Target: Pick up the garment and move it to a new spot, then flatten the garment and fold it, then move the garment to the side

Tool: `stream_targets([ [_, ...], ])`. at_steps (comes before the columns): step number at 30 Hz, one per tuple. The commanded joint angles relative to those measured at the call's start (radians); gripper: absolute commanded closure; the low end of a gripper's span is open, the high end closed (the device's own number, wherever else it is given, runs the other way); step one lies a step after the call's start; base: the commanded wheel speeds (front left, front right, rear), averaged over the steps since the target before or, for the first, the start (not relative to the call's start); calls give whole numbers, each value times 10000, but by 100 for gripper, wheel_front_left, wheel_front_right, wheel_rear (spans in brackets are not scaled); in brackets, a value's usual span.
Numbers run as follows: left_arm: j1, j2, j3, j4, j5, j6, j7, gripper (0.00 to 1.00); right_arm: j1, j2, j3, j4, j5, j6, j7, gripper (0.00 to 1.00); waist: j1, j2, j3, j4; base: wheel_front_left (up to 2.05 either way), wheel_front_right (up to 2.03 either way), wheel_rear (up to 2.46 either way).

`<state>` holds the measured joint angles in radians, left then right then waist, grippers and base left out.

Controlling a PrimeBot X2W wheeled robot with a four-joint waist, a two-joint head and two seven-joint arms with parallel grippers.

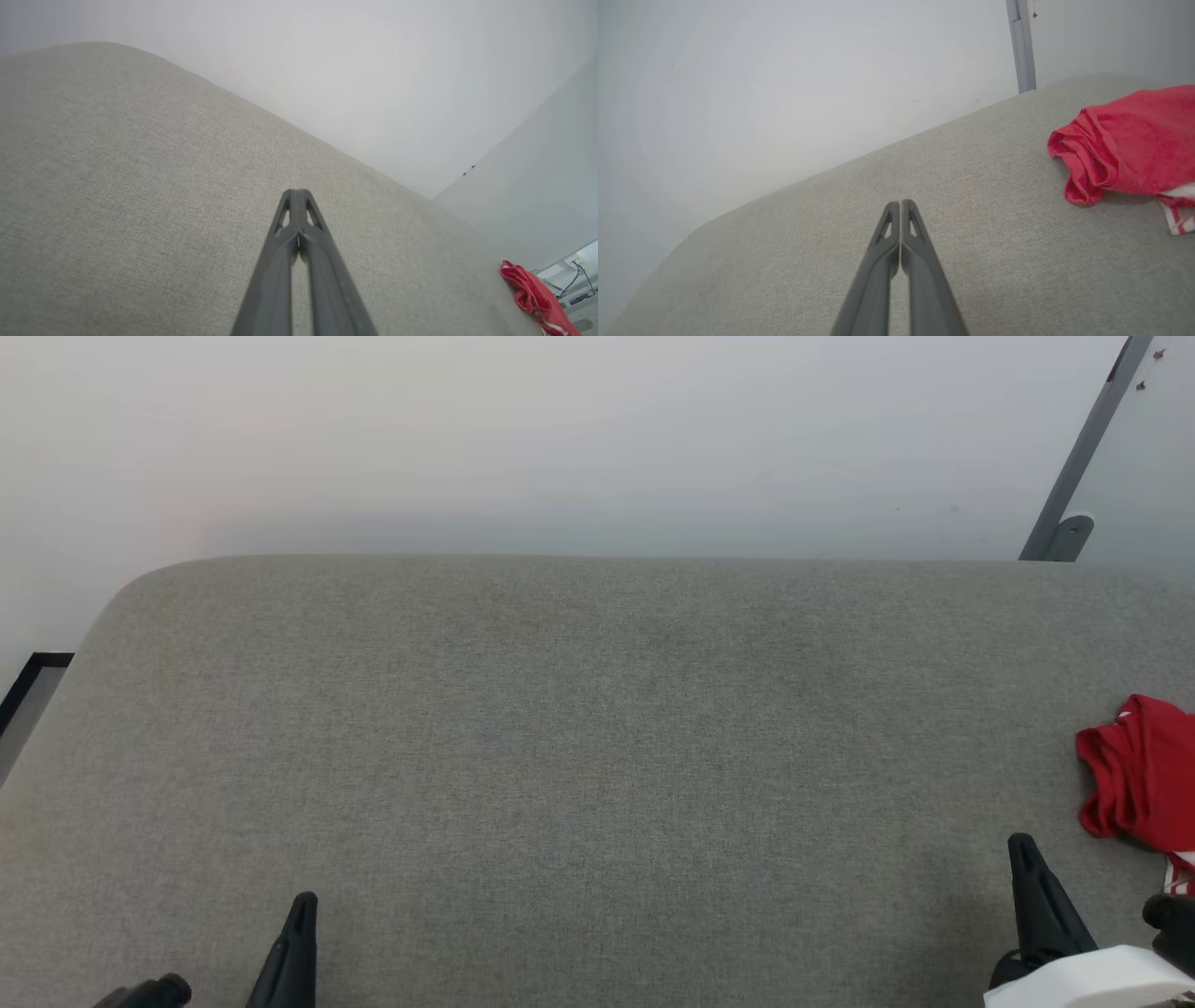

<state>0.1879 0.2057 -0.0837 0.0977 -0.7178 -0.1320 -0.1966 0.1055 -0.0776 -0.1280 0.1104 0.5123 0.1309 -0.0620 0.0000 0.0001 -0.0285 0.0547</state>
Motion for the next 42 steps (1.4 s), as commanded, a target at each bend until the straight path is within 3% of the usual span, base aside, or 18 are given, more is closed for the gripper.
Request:
stream_targets([
  [1,-337,20,139,-52,-445,10,109,100,-345,-34,4,-72,480,0,74,100,0,-1,5,-9,0,0,0],
  [42,-1663,-621,888,684,-4777,11,1453,100,-1277,119,79,615,5665,-1,904,100,0,-1,120,-208,0,0,0],
])
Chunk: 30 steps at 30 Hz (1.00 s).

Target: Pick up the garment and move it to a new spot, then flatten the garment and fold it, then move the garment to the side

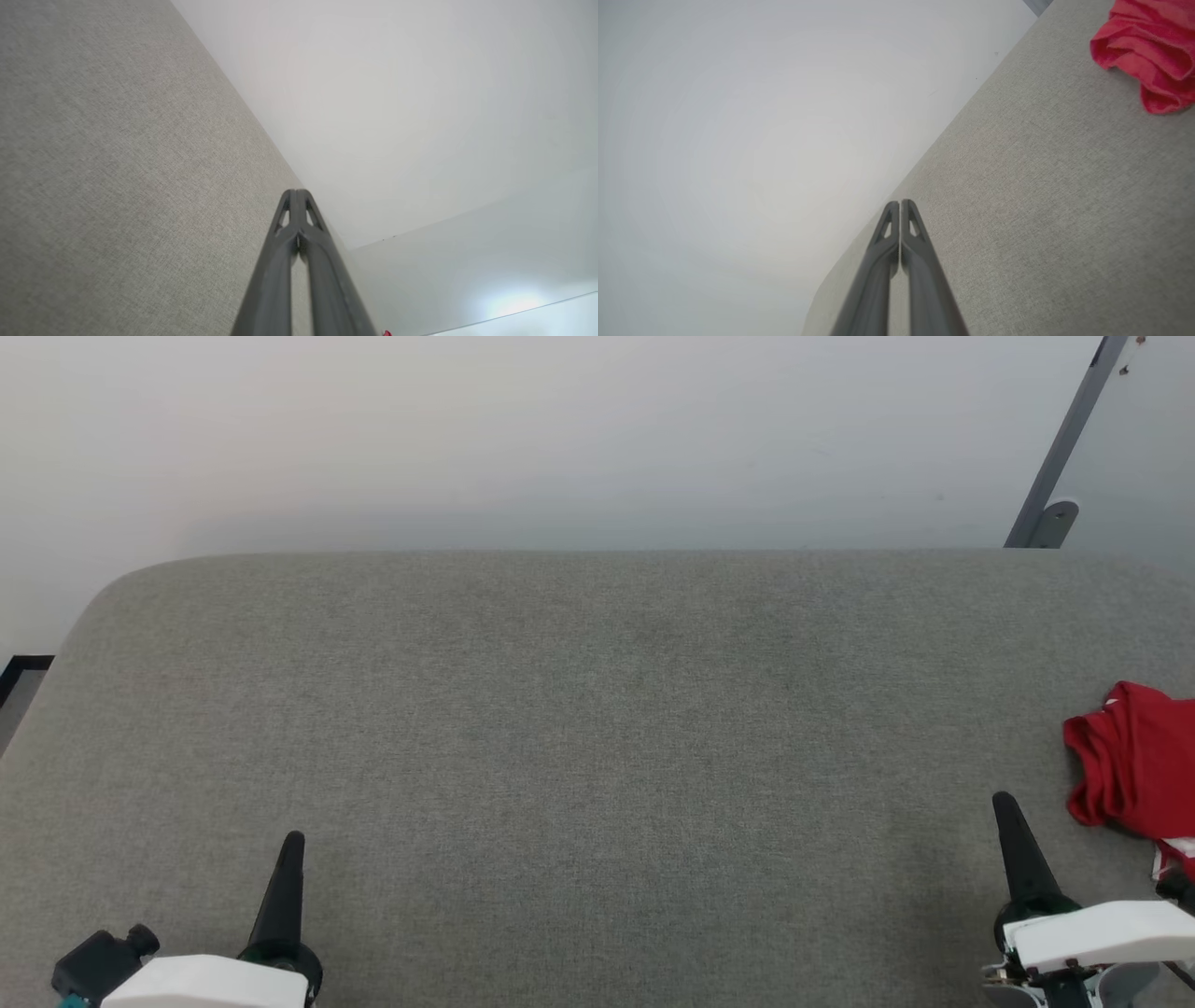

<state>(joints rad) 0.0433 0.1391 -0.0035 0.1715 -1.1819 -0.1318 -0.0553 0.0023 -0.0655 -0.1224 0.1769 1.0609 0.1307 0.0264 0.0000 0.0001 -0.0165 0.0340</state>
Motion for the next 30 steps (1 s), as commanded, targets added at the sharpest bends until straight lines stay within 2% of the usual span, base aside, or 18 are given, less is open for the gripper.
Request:
stream_targets([
  [1,-246,31,104,-40,-223,9,65,100,-257,1,25,-37,282,1,41,100,0,-1,4,-6,0,0,0],
  [30,-925,-345,544,336,-2352,15,799,100,-706,86,58,321,2854,1,464,100,0,-1,84,-146,0,0,0],
])
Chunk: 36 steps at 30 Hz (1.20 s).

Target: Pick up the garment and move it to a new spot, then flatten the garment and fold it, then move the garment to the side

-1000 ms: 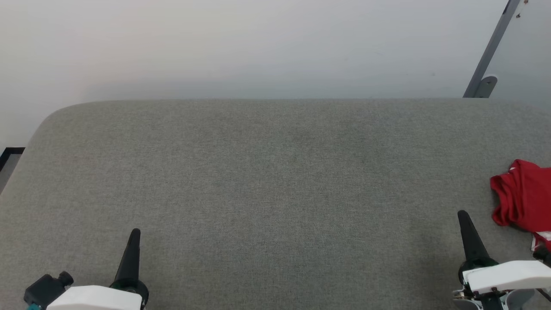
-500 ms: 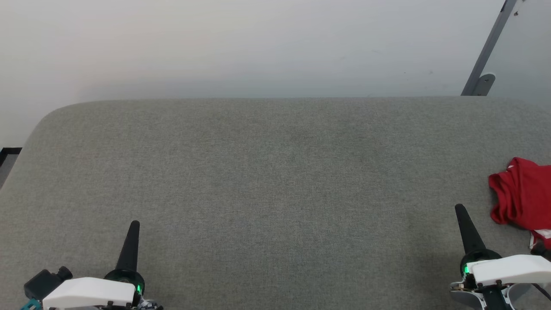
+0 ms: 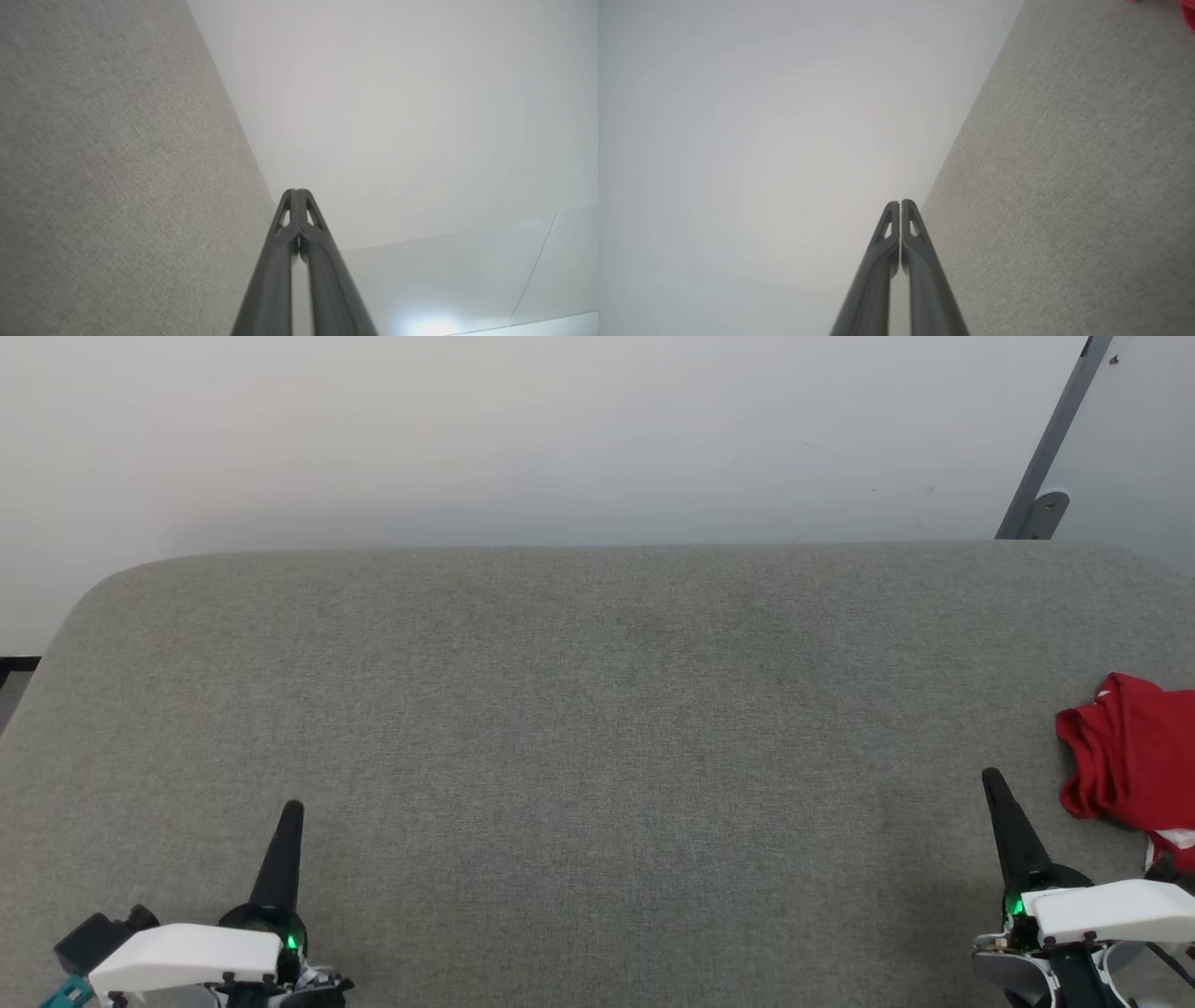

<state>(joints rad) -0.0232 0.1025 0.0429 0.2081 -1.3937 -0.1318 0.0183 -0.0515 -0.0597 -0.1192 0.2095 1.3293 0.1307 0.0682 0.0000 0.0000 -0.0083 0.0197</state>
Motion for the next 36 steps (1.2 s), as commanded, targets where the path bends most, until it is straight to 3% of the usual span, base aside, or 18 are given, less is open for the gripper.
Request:
stream_targets([
  [1,-272,7,93,-19,-276,15,95,100,-189,31,24,5,249,1,60,100,0,0,5,-8,0,0,0],
  [36,-885,-385,545,363,-2230,21,813,100,-617,102,57,359,2713,0,463,100,0,0,105,-182,0,0,0],
])
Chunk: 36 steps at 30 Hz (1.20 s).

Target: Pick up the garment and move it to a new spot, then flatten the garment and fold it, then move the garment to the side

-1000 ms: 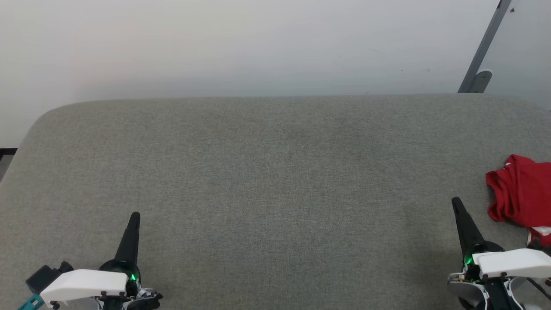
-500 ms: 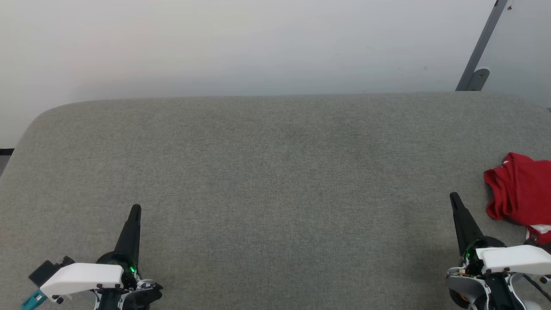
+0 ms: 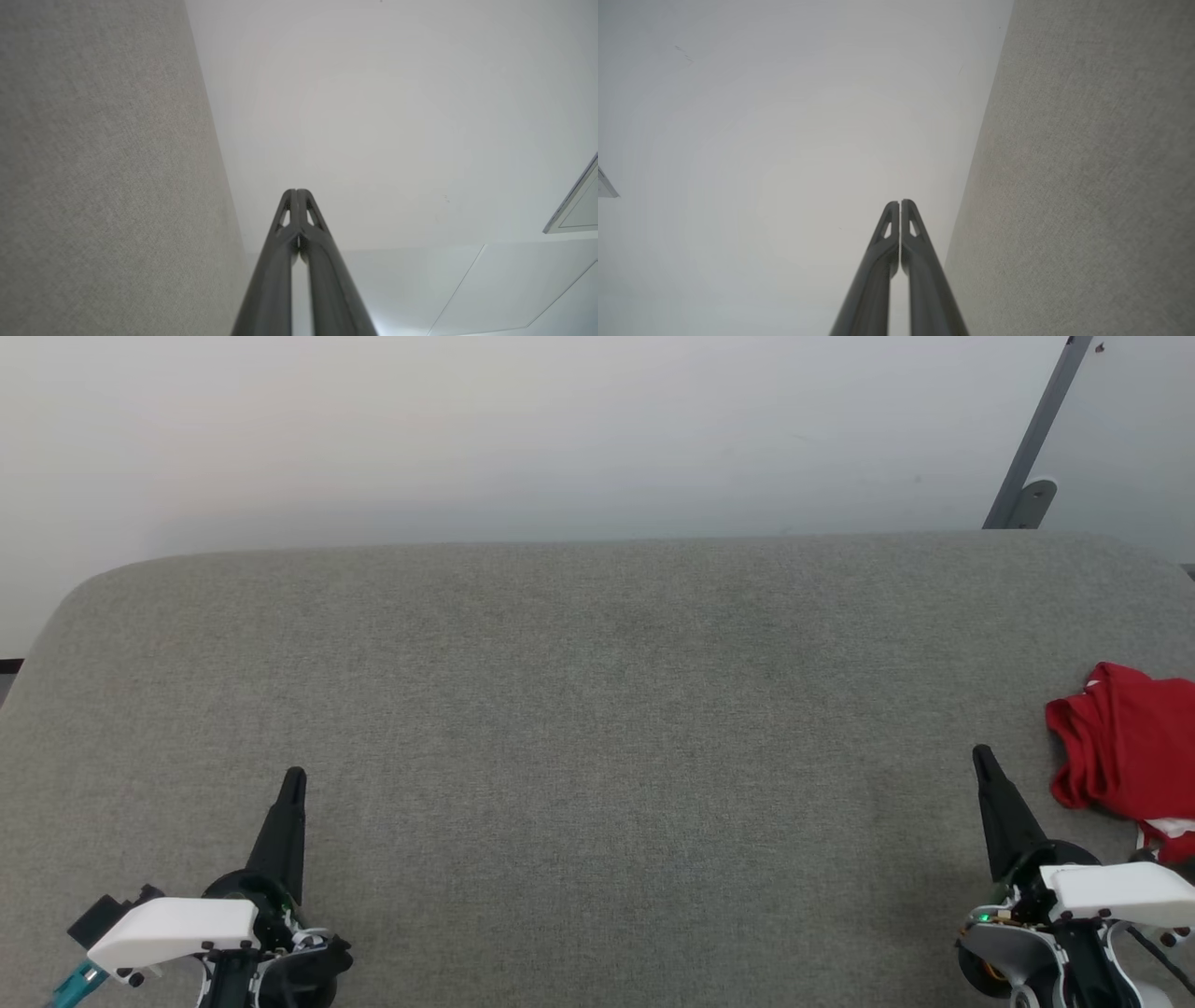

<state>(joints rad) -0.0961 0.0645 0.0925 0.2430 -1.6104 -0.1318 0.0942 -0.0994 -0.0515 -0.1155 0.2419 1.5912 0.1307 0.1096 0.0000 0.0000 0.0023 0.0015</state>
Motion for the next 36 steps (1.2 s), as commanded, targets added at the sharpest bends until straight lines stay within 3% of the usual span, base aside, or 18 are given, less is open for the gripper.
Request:
stream_targets([
  [1,-180,-17,56,18,-118,21,55,100,-149,20,19,40,154,0,66,100,0,0,3,-5,0,0,0],
  [36,-189,-81,141,31,-92,22,141,100,-128,20,21,42,234,0,60,100,0,0,8,-15,0,0,0],
])
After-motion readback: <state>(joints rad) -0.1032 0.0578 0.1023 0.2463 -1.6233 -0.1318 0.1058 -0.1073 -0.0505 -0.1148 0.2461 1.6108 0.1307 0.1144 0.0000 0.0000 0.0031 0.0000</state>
